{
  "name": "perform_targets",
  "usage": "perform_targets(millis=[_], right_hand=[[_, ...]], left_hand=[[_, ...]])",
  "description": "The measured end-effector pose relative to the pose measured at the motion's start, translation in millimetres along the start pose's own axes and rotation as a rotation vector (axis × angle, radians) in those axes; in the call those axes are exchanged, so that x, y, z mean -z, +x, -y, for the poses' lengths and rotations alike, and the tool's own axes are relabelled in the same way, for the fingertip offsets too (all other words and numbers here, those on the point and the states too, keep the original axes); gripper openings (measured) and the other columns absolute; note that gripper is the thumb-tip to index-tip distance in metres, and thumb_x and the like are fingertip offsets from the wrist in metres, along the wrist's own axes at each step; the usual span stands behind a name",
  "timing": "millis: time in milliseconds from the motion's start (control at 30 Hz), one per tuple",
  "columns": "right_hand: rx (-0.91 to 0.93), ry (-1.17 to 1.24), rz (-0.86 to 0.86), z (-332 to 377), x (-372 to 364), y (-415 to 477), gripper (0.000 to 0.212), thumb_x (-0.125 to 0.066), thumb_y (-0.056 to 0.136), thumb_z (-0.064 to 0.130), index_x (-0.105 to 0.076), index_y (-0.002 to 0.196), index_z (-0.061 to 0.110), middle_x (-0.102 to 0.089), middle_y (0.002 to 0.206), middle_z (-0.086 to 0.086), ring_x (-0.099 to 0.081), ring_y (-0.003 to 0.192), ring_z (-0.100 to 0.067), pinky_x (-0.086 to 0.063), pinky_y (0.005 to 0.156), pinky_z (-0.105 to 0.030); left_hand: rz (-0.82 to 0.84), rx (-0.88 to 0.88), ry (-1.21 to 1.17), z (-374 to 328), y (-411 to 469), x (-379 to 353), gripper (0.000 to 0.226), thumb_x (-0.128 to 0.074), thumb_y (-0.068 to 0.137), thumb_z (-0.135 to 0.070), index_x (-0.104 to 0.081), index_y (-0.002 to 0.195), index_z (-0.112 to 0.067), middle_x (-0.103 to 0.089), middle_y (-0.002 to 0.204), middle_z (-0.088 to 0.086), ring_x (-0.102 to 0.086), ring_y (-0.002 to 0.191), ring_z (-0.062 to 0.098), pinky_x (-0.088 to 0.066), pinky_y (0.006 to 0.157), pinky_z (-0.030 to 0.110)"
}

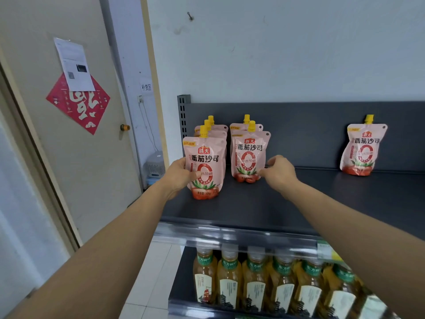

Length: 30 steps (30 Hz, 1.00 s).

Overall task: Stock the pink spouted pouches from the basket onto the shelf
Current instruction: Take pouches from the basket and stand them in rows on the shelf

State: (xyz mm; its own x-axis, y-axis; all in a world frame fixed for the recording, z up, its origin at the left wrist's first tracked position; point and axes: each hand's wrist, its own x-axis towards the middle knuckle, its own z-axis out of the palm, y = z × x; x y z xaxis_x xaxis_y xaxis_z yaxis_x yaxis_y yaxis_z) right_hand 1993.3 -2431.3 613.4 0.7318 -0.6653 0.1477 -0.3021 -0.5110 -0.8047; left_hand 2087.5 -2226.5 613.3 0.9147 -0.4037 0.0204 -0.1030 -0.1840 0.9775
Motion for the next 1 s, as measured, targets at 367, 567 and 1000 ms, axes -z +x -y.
perform_targets(millis=[367, 567, 1000], right_hand=[[0.217, -0.014, 0.182, -8, 14, -55, 0.034, -0.067, 0.084, 0.022, -0.06, 0.114, 0.009, -0.061, 0.119, -0.006, -0.057, 0.108, -0.021, -0.047, 0.087, -0.03], [0.281, -0.023, 0.285, -34, 55, -113, 0.018, -0.067, 0.084, 0.023, -0.066, 0.1, 0.015, -0.065, 0.098, 0.0, -0.059, 0.091, -0.013, -0.041, 0.075, -0.021], [-0.136, -0.209, 0.528, -250, 108, -209, 0.009, -0.065, 0.083, 0.009, -0.07, 0.088, 0.003, -0.063, 0.077, -0.007, -0.056, 0.075, -0.018, -0.043, 0.061, -0.023]], left_hand=[[-0.394, -0.078, 0.144, -3, -35, -2, 0.048, -0.063, 0.084, -0.004, -0.044, 0.128, -0.007, -0.053, 0.125, 0.011, -0.054, 0.109, 0.023, -0.046, 0.082, 0.027], [-0.328, -0.295, 0.226, -14, -100, -54, 0.029, -0.059, 0.084, -0.003, -0.056, 0.113, -0.004, -0.055, 0.094, 0.001, -0.054, 0.088, 0.014, -0.041, 0.063, 0.009], [0.656, -0.001, 0.538, 129, -219, -237, 0.02, -0.063, 0.087, -0.014, -0.063, 0.105, -0.005, -0.059, 0.091, 0.001, -0.054, 0.08, 0.012, -0.041, 0.055, 0.007]])
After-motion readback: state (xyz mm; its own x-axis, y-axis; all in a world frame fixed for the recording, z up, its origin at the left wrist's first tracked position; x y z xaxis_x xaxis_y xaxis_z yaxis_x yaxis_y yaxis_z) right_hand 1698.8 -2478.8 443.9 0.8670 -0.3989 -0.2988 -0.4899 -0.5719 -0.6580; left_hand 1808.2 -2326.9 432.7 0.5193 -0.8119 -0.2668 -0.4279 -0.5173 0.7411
